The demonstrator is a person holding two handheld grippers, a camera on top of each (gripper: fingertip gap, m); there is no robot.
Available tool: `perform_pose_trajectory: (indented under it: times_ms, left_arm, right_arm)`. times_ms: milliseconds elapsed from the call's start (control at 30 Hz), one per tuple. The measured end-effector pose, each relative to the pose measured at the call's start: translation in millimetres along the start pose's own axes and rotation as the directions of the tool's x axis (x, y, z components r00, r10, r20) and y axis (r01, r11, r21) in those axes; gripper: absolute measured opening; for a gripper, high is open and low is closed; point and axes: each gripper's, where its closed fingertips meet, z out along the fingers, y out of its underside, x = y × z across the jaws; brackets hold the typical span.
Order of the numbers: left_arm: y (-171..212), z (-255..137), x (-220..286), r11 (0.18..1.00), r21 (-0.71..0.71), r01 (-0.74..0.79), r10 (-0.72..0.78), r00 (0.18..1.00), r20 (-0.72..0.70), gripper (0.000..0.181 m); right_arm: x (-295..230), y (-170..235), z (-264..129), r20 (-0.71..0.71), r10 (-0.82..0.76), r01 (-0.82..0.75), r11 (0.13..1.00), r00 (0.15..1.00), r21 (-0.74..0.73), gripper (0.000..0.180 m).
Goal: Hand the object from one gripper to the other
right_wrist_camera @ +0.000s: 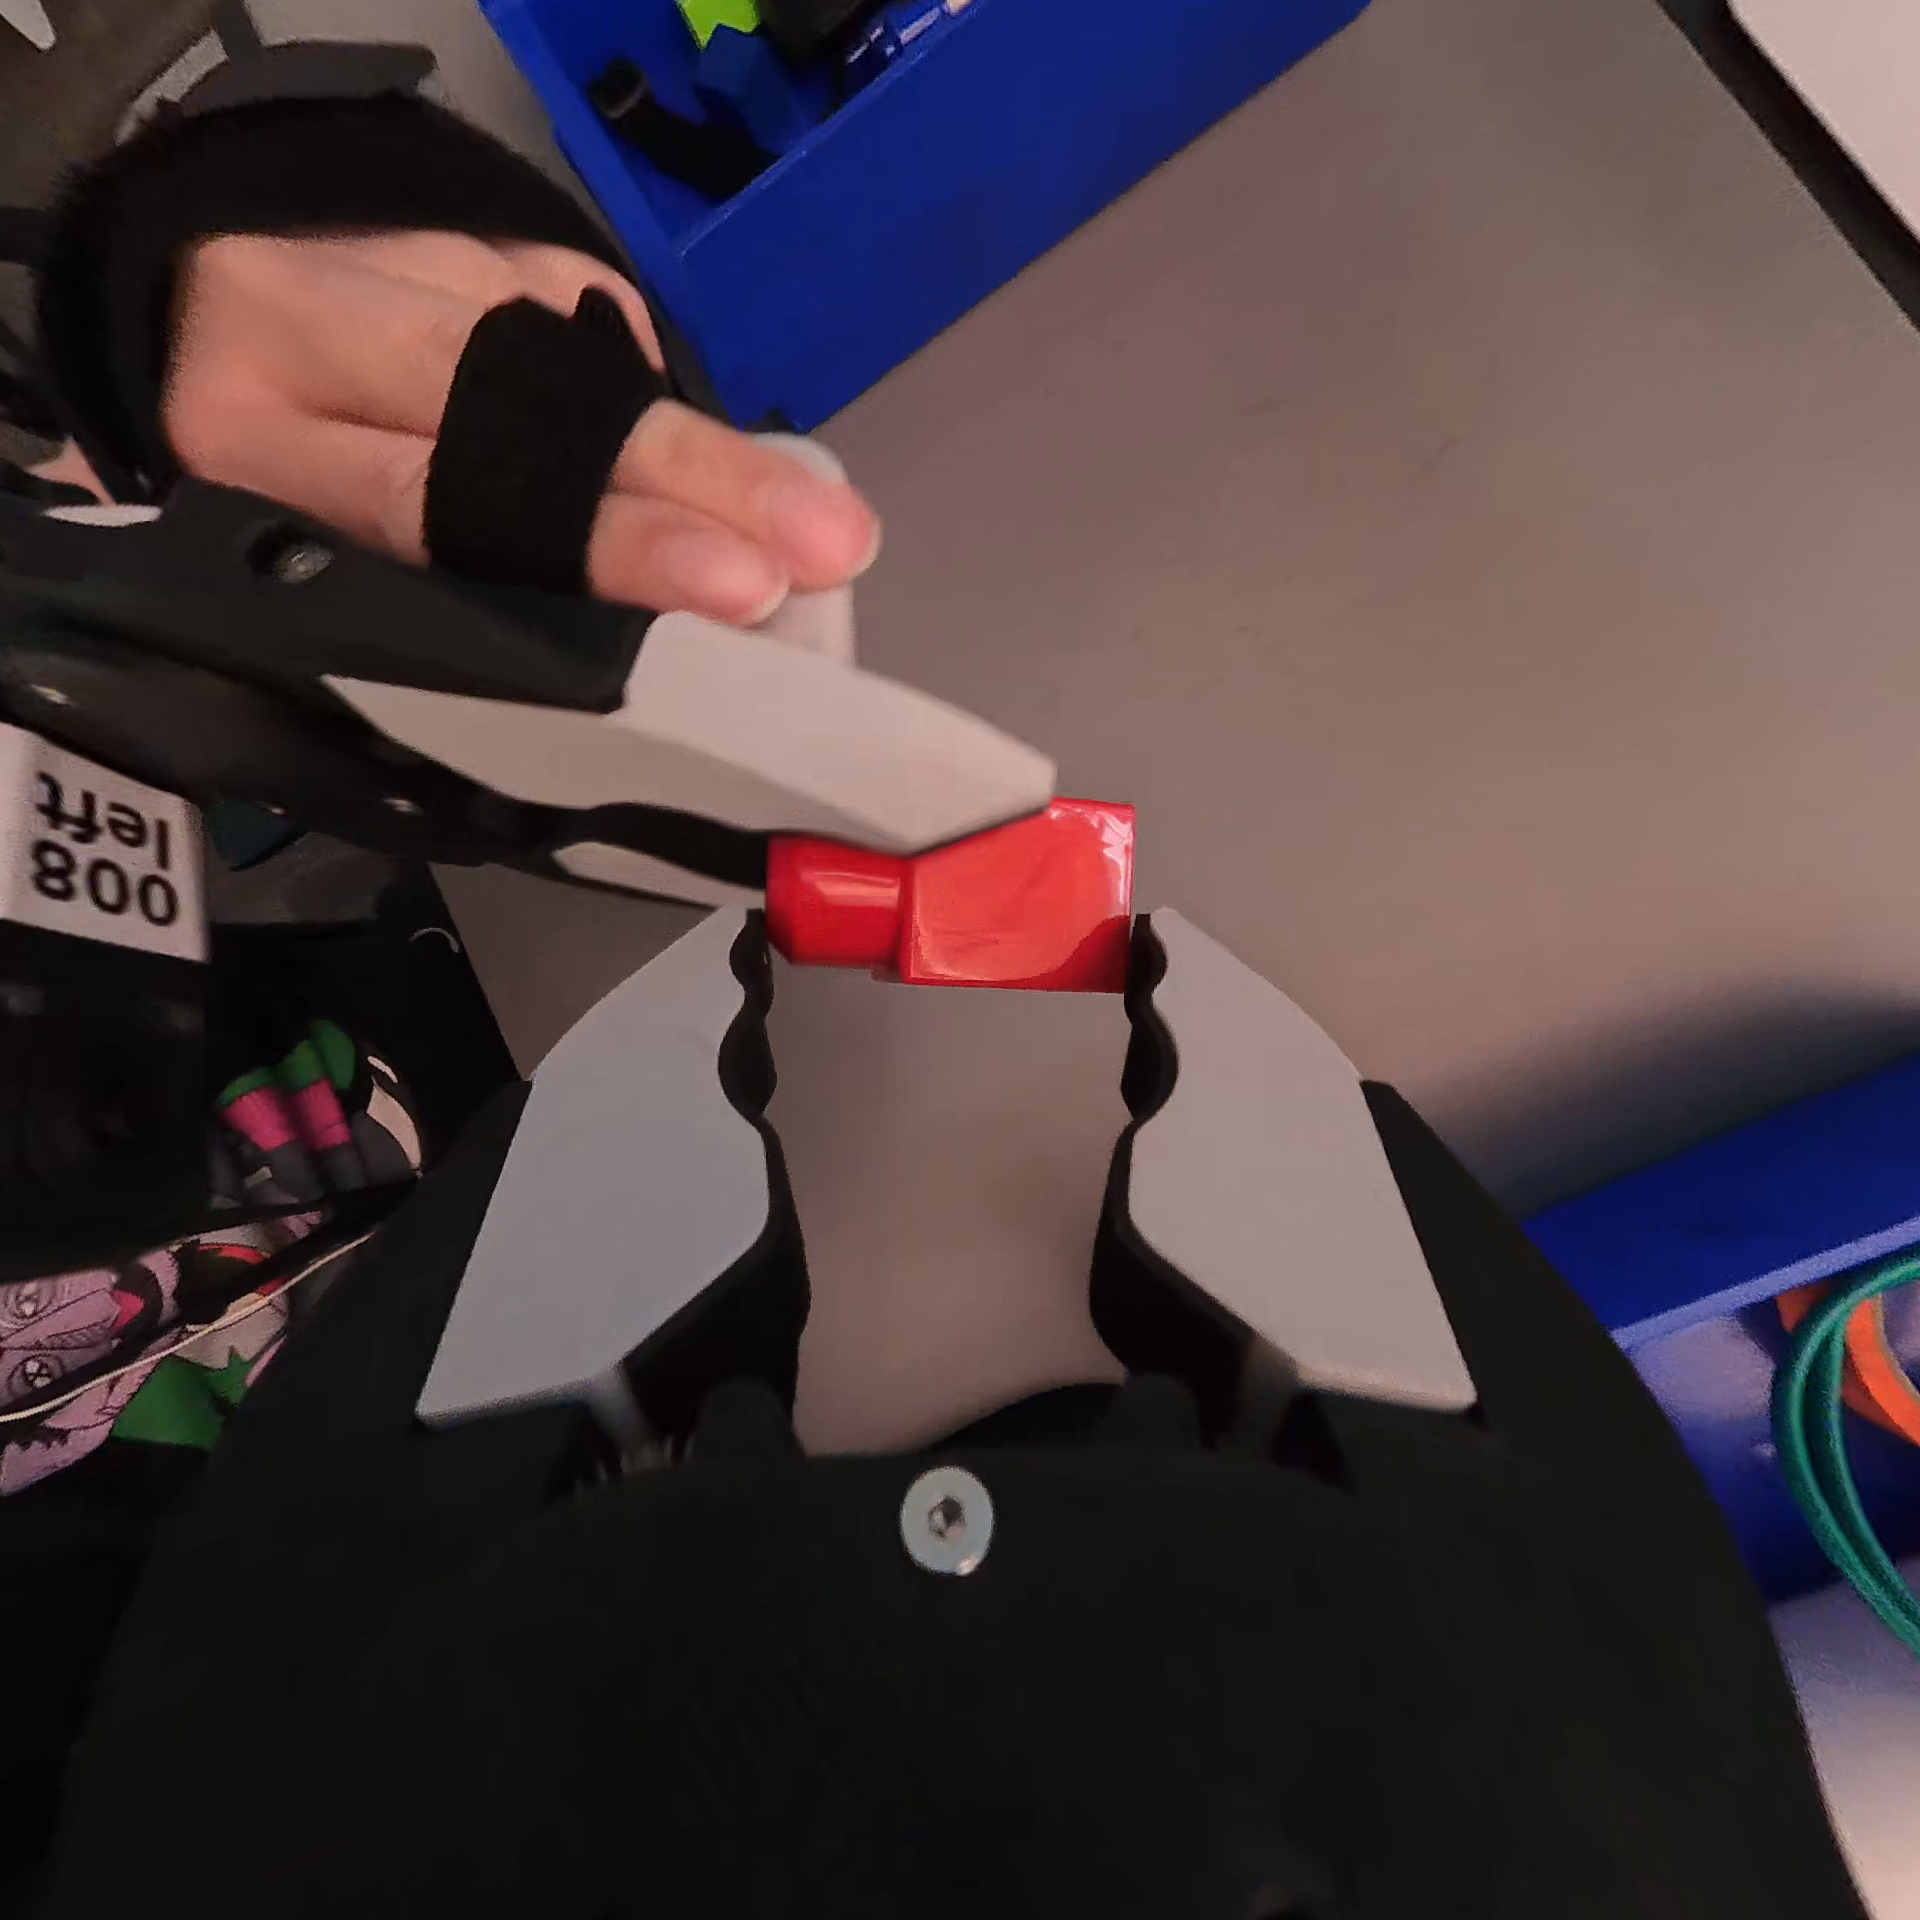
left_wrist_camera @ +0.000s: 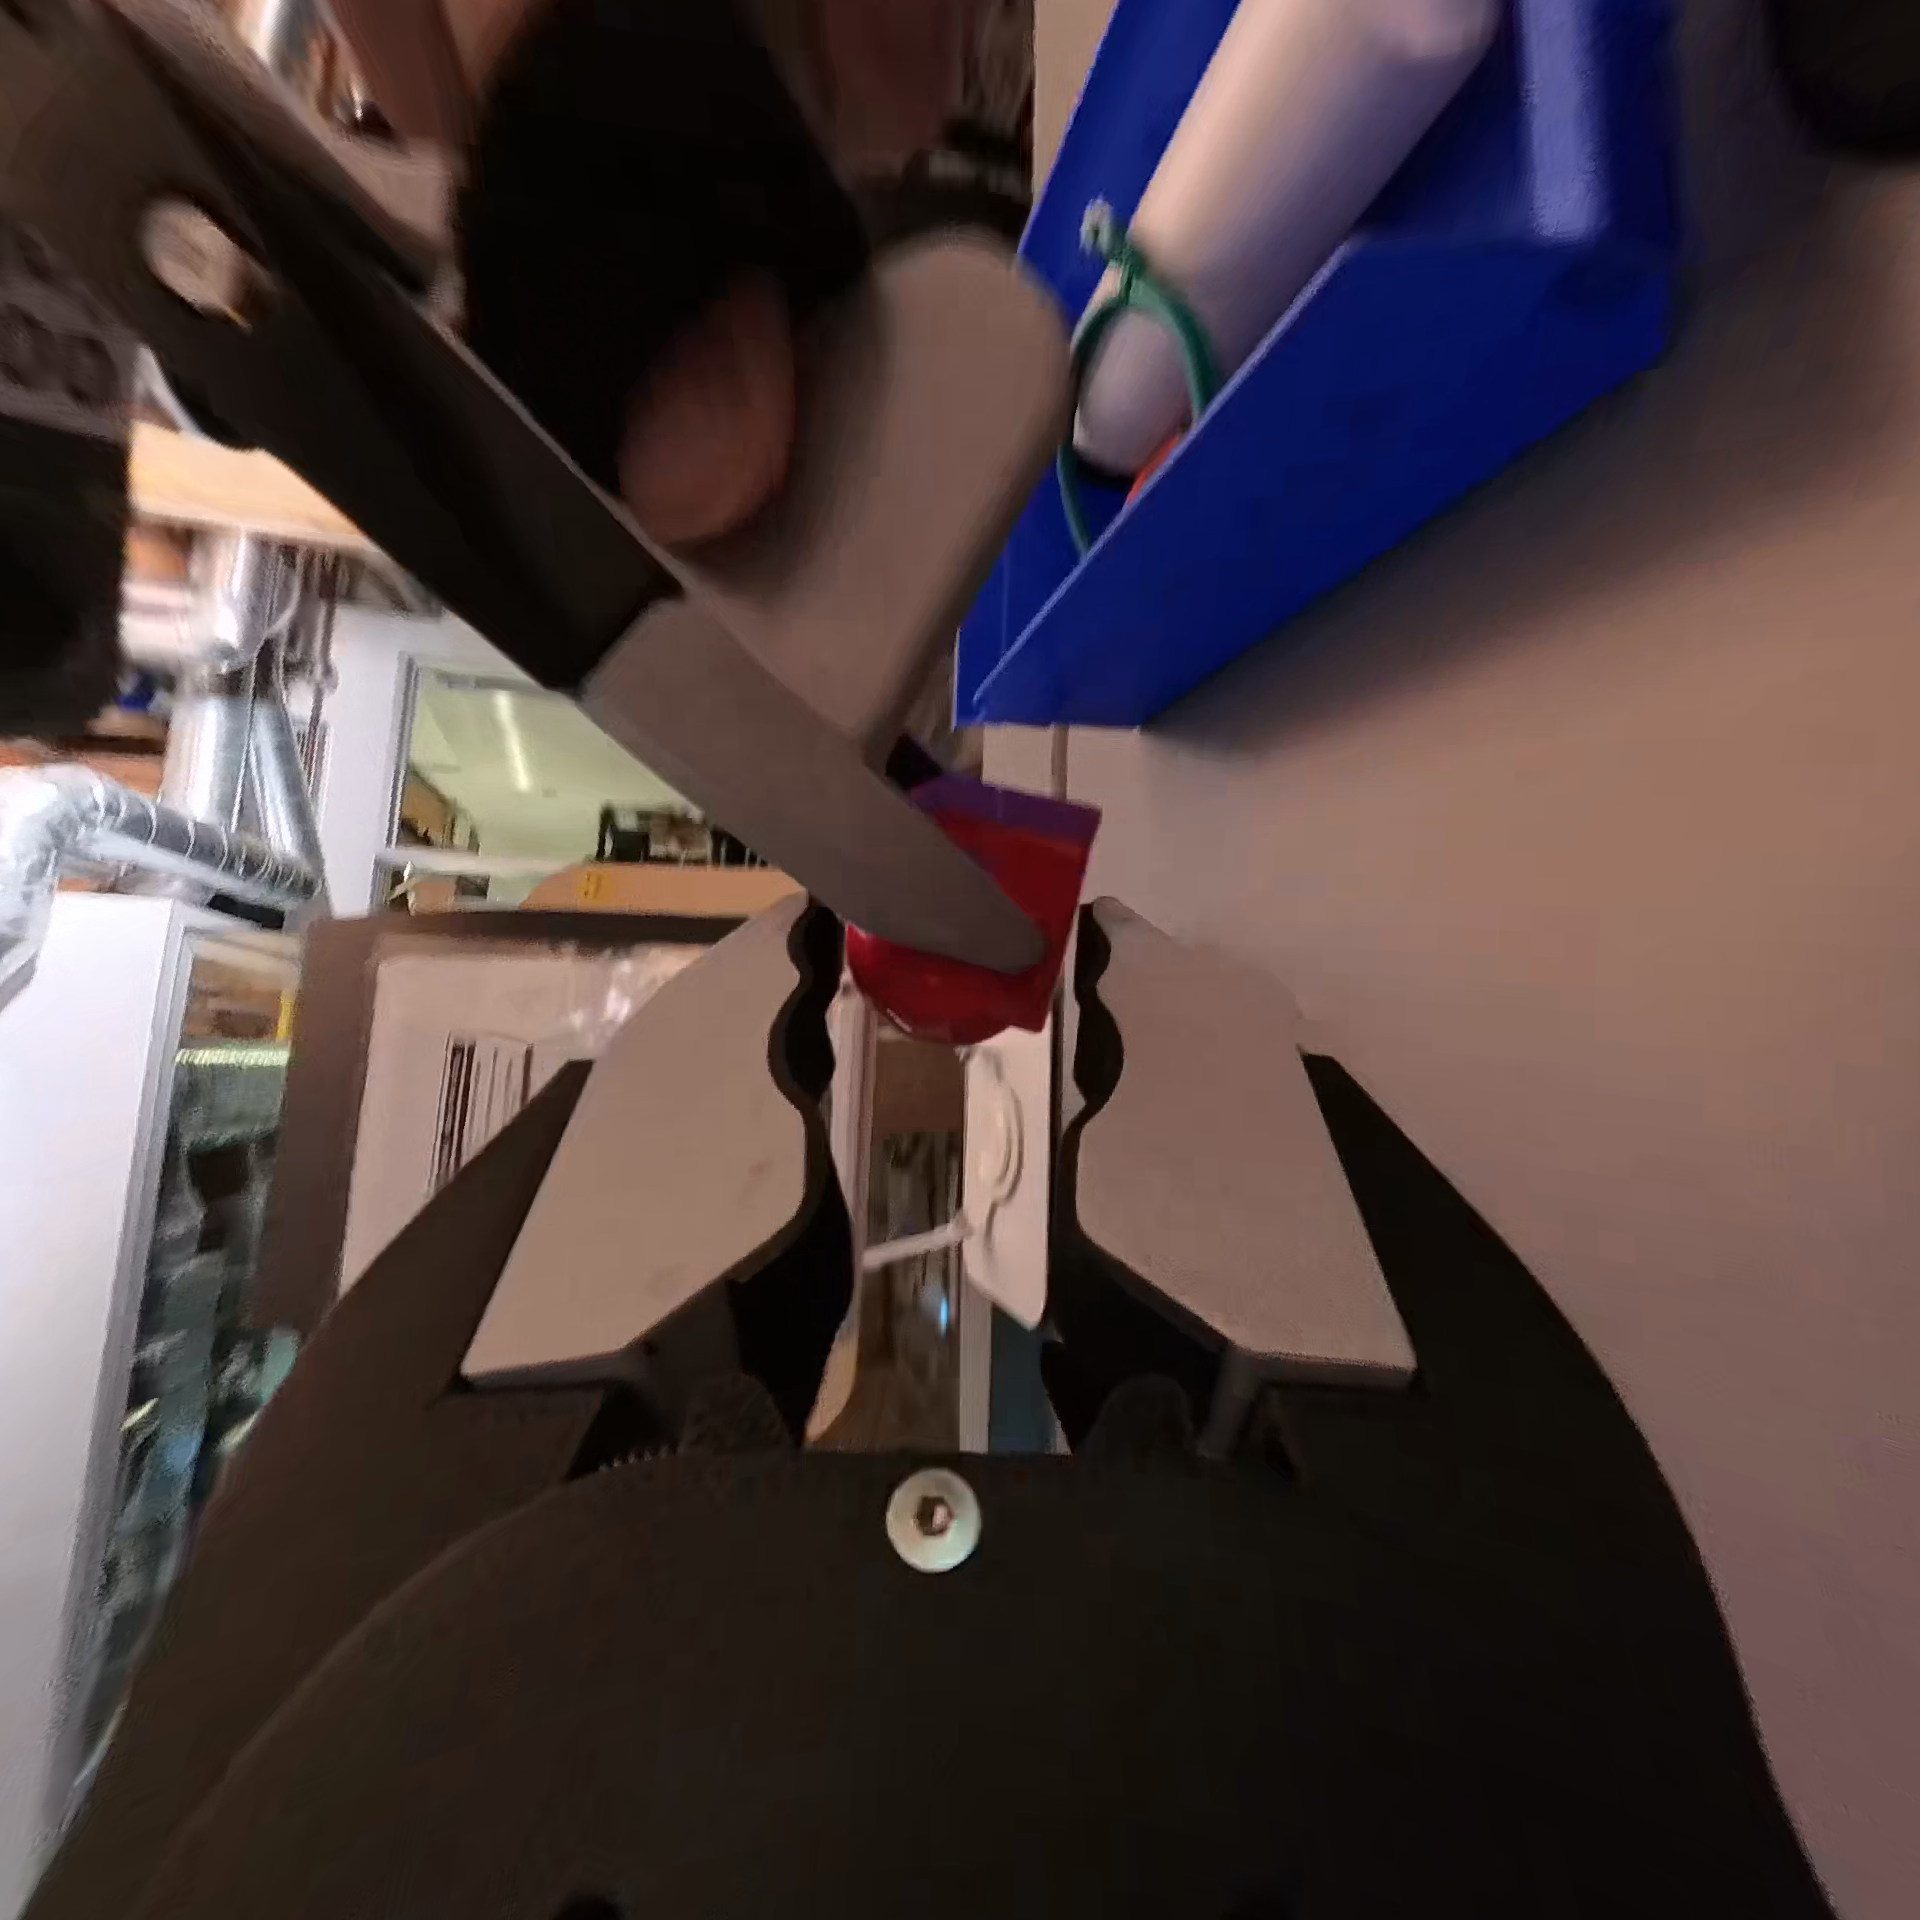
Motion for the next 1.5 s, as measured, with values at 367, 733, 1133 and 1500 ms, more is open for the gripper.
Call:
perform_pose_trajectory:
  times_ms: [367, 733, 1133, 1500]
  left_arm:
    - [-4.7, -2.1, -10.3, 0.999, 0.029, -0.037, 0.034, 0.996, 0.080, 0.041]
    - [-10.1, -42.7, -85.6, 0.747, 0.440, 0.499, -0.569, 0.822, 0.033, 0.039]
    - [-25.2, -80.3, -113.1, 0.216, 0.575, 0.789, -0.742, 0.515, -0.429, 0.039]
    - [-23.2, -68.9, -100.3, 0.245, 0.472, 0.847, -0.719, 0.486, -0.497, 0.043]
  right_arm:
    - [-1.3, -13.2, -4.4, -0.128, -0.050, 0.057, 0.997, 0.991, 0.058, 0.068]
    - [-10.7, -79.2, -105.0, -0.394, -0.464, 0.593, 0.445, 0.794, 0.671, 0.066]
    - [-61.3, -69.9, -97.7, -0.432, -0.664, 0.651, 0.109, 0.610, 0.751, 0.022]
    - [-58.5, -74.3, -72.8, -0.428, -0.674, 0.706, 0.200, 0.602, 0.679, 0.006]
